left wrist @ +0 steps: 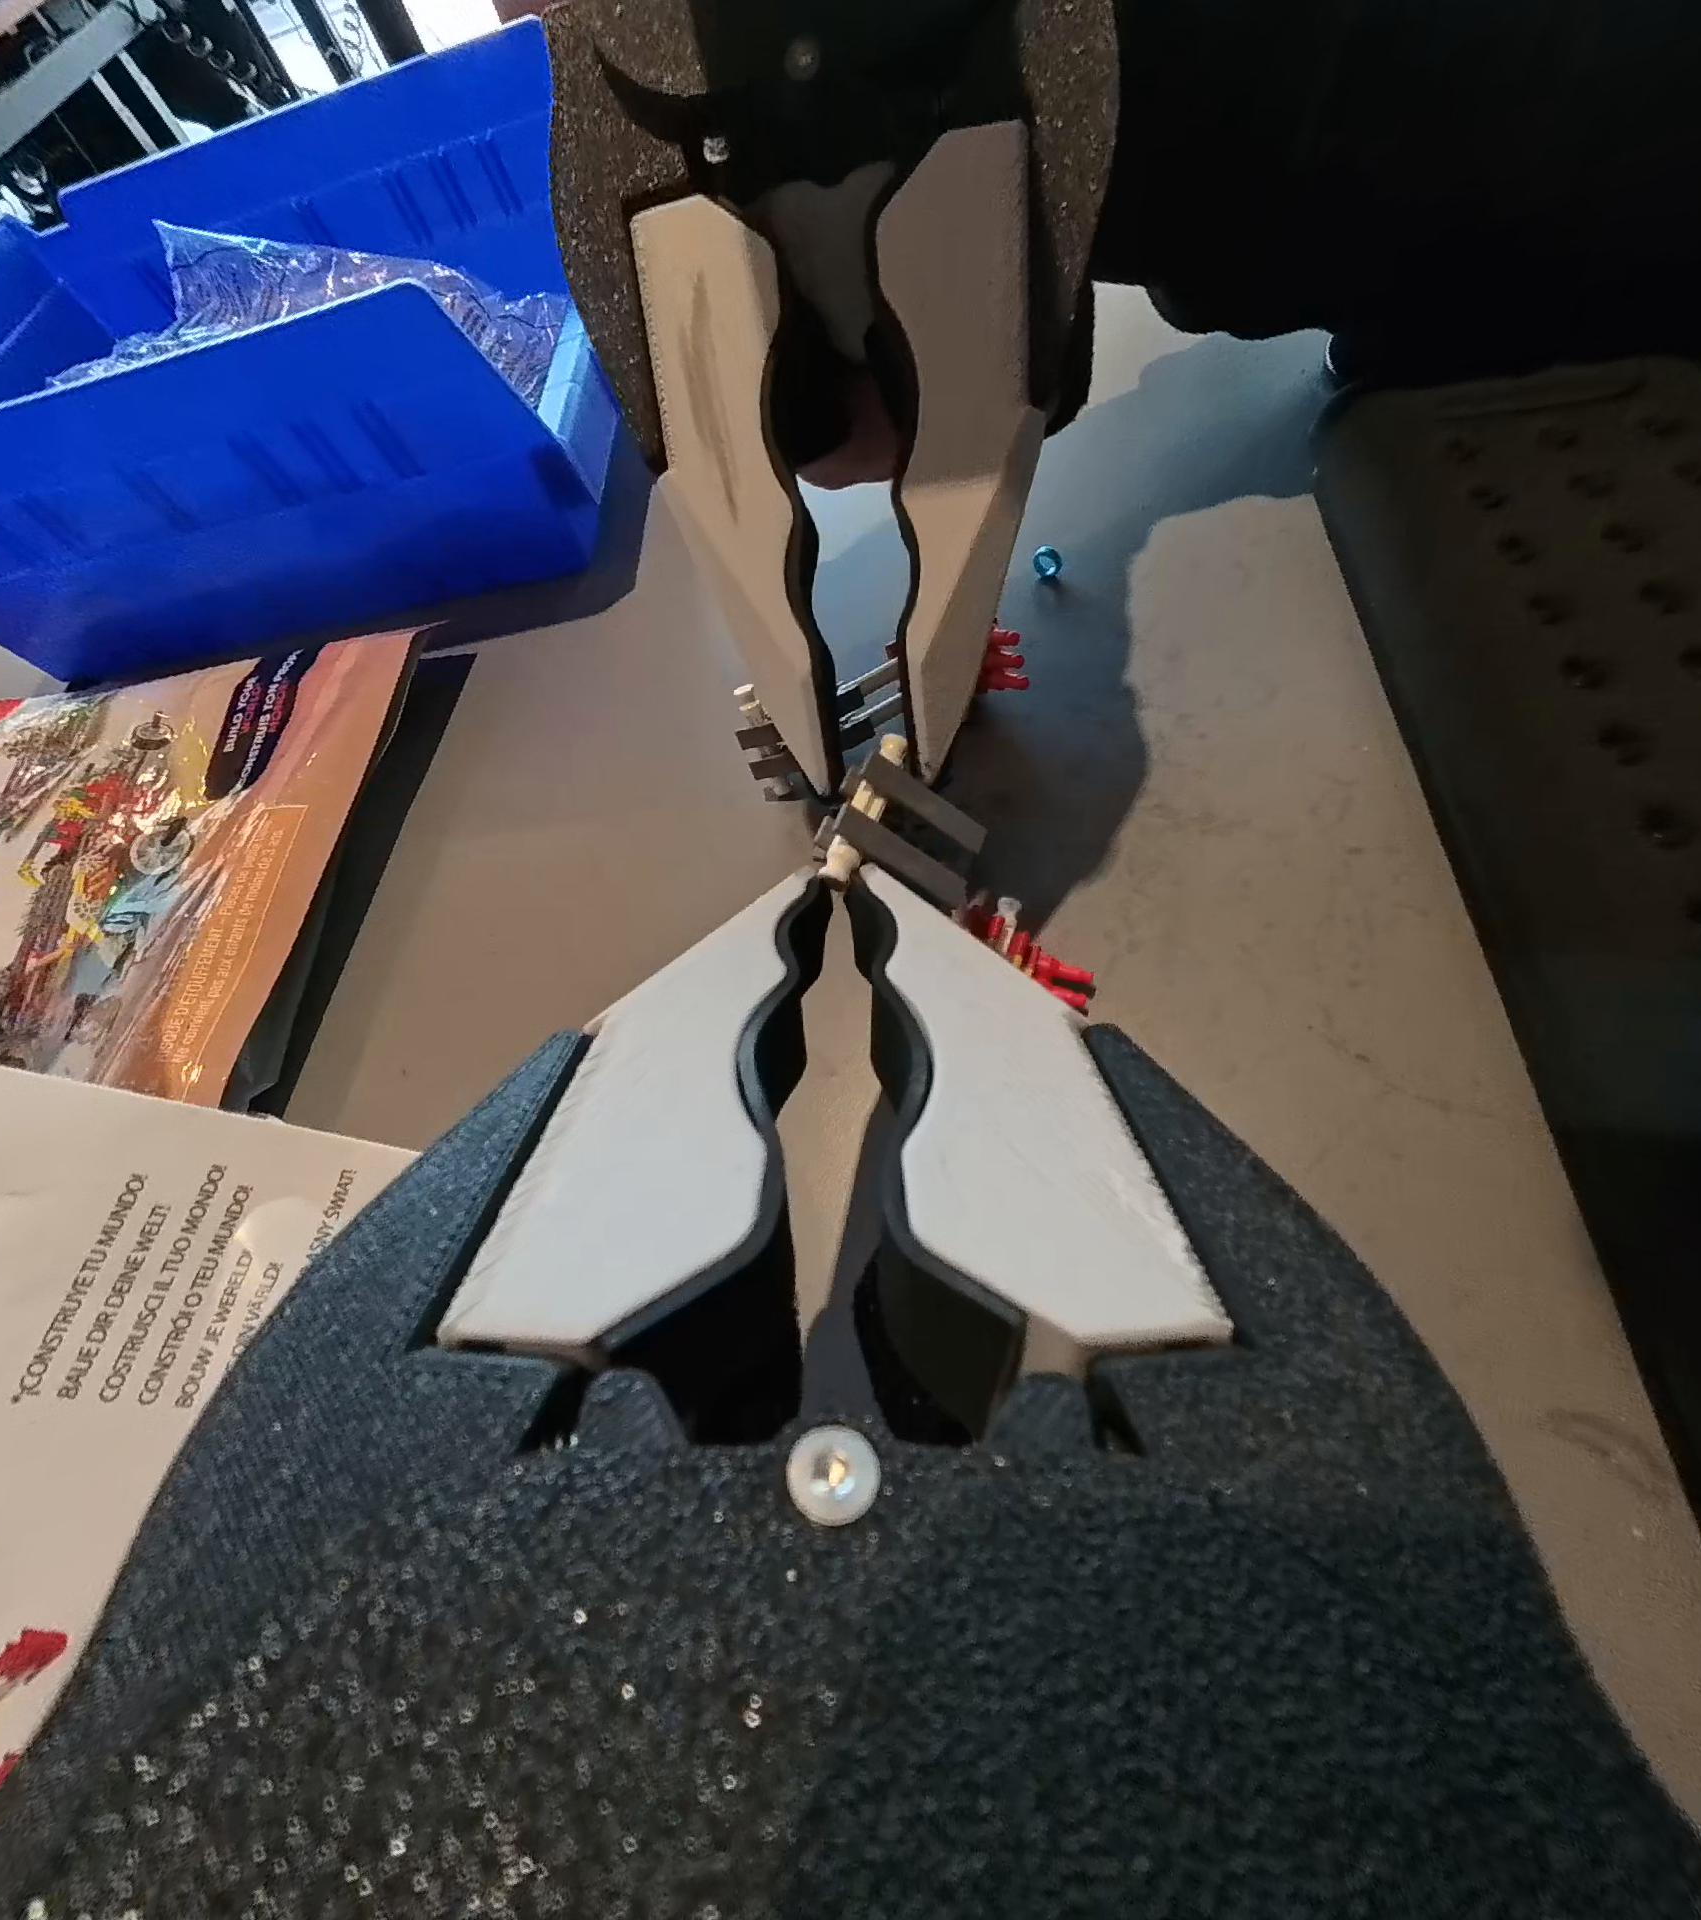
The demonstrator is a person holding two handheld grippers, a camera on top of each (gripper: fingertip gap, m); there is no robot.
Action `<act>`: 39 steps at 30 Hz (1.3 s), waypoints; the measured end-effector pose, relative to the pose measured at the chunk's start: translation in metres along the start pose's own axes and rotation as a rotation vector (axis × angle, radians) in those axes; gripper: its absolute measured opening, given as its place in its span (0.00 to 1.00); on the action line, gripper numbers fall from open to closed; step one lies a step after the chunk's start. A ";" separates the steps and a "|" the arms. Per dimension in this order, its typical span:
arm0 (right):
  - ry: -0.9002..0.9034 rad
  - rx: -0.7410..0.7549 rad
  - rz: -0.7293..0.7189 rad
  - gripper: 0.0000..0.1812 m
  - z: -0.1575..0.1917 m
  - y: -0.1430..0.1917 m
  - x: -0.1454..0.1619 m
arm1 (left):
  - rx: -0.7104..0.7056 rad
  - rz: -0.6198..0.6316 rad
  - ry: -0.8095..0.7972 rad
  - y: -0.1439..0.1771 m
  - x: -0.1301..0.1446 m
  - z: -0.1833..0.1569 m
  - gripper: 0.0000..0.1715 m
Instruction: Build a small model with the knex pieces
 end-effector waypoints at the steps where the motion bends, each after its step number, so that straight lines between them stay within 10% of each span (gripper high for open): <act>1: 0.001 0.003 0.000 0.07 0.000 0.000 0.000 | -0.003 0.002 -0.002 0.000 0.000 0.001 0.02; 12: -0.002 0.015 -0.013 0.06 -0.002 -0.001 -0.002 | 0.006 0.015 0.040 0.005 0.006 0.005 0.00; 28: -0.004 0.051 -0.014 0.07 -0.006 -0.004 -0.006 | 0.124 0.035 0.174 0.008 0.010 -0.005 0.26; 39: -0.075 0.047 0.213 0.16 -0.005 0.008 0.044 | 0.143 0.096 0.157 0.006 0.010 -0.015 0.28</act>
Point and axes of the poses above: each gripper's, where its closed fingertips meet, y back along the fingers, x out of its underside, z = x × y across the jaws, the point moved 1 cm from there along y, back along the fingers
